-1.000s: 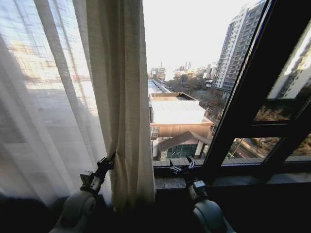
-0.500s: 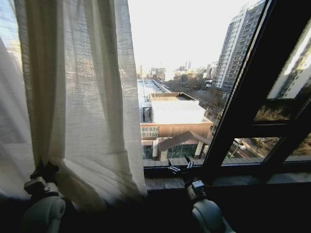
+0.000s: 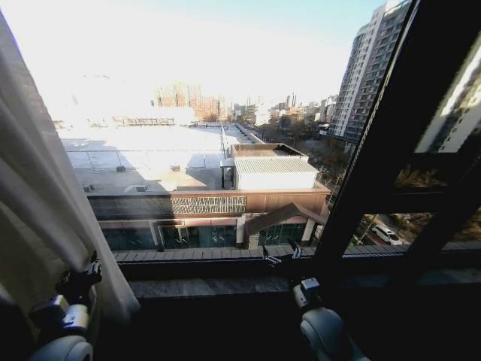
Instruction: Open the curtains by pulling them apart, changing their state from closed to fully open.
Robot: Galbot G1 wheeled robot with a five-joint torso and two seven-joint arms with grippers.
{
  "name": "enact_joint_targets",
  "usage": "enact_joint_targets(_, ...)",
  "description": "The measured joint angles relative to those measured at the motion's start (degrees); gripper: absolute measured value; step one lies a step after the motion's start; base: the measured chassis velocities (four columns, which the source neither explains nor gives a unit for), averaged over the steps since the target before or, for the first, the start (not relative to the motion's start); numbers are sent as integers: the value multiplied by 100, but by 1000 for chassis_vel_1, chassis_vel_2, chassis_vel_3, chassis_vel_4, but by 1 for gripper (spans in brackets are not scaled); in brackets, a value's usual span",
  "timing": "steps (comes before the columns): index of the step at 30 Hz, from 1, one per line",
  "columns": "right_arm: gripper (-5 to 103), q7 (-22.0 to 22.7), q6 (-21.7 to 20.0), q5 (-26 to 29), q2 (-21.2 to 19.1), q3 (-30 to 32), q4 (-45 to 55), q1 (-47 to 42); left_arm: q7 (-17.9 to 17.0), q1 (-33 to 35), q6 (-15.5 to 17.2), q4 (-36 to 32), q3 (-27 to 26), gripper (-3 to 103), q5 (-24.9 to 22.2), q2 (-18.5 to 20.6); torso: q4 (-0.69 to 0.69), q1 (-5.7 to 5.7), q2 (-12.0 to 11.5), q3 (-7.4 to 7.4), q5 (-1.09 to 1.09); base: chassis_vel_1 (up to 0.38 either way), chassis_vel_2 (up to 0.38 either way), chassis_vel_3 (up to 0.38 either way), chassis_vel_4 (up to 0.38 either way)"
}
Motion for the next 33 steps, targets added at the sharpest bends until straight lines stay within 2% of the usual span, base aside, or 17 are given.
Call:
enact_joint_targets(1, 100, 0, 38, 5, 21, 16, -30, -19, 17, 15, 18, -21, 73, 53, 2, -1, 0, 0, 0, 0, 0, 0, 0, 0, 0)
enact_joint_targets(3, 100, 0, 62, 6, 40, 20, -57, -25, 18, -3, 23, -14, 93, 53, 2, 28, 0, 0, 0, 0, -1, 0, 0, 0, 0)
enact_joint_targets(7, 100, 0, 108, 8, 83, 27, -127, -11, -35, -143, 22, 163, 66, 75, -13, 202, 1, 0, 0, 0, -1, 0, 0, 0, 0)
enact_joint_targets(8, 100, 0, 108, 8, 83, 27, -127, -11, -35, -143, 22, 163, 66, 75, -13, 202, 1, 0, 0, 0, -1, 0, 0, 0, 0)
enact_joint_targets(10, 100, 0, 112, 9, 89, 22, -159, 22, -276, -318, 10, 370, 86, 85, -76, 335, 1, 0, 0, 0, -1, 0, 0, 0, 0)
enact_joint_targets(12, 100, 0, 113, 9, 89, 18, -165, 31, -344, -373, 9, 430, 97, 85, -96, 365, 1, 0, 0, 0, -2, 0, 0, 0, 0)
enact_joint_targets(15, 100, -1, 112, 9, 85, 4, -198, 76, -682, -747, -9, 892, 129, 99, -165, 573, 0, 0, 0, 0, -3, 0, 0, 0, 0)
enact_joint_targets(18, 100, -1, 113, 9, 81, 14, -204, 78, -715, -885, -85, 1109, 104, 102, -185, 673, 0, 0, 0, 1, -3, 0, 0, 0, 0)
enact_joint_targets(21, 100, 0, 113, 9, 71, 44, -222, 70, -612, -939, -173, 1232, 64, 98, -195, 759, 0, 1, 0, 1, -3, 0, 0, 0, 0)
enact_joint_targets(25, 100, 2, 116, 3, 79, 65, -272, 57, -497, -924, -252, 1308, 46, 77, -207, 816, 1, 0, 0, 1, -2, 0, 0, 0, 0)
enact_joint_targets(27, 100, 2, 116, -2, 88, 62, -278, 57, -474, -918, -268, 1329, 41, 77, -207, 827, 0, 0, 0, 0, -2, 0, 0, 0, 0)
enact_joint_targets(31, 100, 2, 119, -46, 146, 23, -307, 61, -313, -878, -321, 1407, 7, 55, -206, 903, 1, 0, 0, 1, -2, 0, 0, 0, 0)
enact_joint_targets(32, 100, 2, 119, -46, 146, 23, -307, 61, -313, -878, -321, 1407, 7, 55, -206, 903, 1, 0, 0, 1, -2, 0, 0, 0, 0)
enact_joint_targets(33, 100, 2, 119, -58, 154, 15, -308, 59, -283, -869, -329, 1419, 3, 49, -208, 919, 1, 0, 0, 1, -2, 0, 0, 0, 0)
